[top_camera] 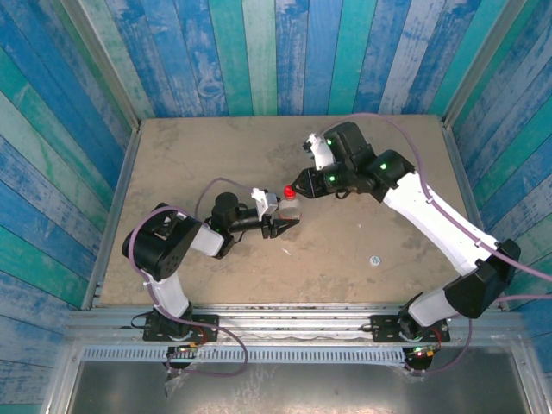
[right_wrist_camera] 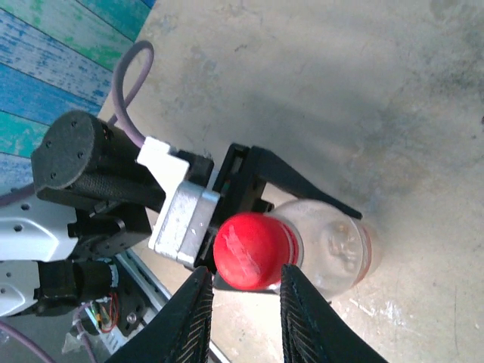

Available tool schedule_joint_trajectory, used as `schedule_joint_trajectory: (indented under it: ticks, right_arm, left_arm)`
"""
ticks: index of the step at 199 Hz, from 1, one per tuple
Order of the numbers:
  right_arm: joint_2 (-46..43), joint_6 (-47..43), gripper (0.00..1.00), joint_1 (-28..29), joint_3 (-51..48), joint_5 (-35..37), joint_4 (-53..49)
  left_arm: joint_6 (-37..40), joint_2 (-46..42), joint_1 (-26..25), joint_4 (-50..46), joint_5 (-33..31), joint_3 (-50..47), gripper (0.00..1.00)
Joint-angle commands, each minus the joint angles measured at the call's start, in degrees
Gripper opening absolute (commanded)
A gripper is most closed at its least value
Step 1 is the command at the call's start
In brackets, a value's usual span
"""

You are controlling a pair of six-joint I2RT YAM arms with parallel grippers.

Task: Screw on the bottle caps

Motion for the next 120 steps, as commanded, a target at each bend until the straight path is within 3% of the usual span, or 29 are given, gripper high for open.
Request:
schedule_joint_trajectory:
  ticks: [1,56,120]
  right_arm:
    - [2.6,-1.6,0.28,-0.3,2.5,-0.9,-0.8]
    - [4.3,-2.8,0.26,-0.8,3.0,-2.3,-1.0]
    - [2.9,-2.1,0.15,-0.8,0.0,-3.0,-1.5]
  left_arm:
    - [0.7,2.2,0.3,-4.1,-0.5,-0.3,0.64]
    - [0.5,1.9,0.2,-4.1,-0.5,-0.4,0.64]
    - [0.4,1.9,0.3,-4.2,-0.6,-0.1,0.64]
